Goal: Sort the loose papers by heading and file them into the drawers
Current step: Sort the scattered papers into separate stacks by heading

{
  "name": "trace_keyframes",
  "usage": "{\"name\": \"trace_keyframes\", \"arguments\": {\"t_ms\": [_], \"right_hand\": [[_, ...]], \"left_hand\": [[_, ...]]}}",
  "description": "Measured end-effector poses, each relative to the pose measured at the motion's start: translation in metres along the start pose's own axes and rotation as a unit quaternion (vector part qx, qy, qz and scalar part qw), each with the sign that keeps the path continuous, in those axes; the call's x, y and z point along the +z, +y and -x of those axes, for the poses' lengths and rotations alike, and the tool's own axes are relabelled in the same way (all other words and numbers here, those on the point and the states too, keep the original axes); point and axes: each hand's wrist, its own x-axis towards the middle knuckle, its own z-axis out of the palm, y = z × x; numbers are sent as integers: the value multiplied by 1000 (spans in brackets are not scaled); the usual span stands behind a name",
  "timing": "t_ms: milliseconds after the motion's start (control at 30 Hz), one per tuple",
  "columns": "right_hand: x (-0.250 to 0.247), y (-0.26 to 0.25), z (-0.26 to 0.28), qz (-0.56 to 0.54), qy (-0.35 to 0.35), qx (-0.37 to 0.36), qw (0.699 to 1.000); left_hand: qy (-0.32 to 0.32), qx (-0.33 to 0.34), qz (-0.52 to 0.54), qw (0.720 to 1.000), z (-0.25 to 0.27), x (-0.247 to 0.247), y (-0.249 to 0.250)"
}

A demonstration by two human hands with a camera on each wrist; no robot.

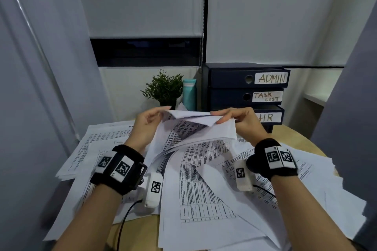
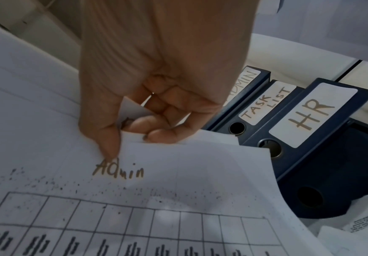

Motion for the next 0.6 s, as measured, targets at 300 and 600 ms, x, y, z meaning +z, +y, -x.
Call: {"name": "trace_keyframes", "arguments": {"t_ms": [300,600], "right_hand": [[-4,4,1,-47,46,5,998],[-2,4,0,-13,29,10,999]], "left_hand": [[1,-53,-3,999,-5,4,-6],[49,61,-170,982,-5,13,1]]}}
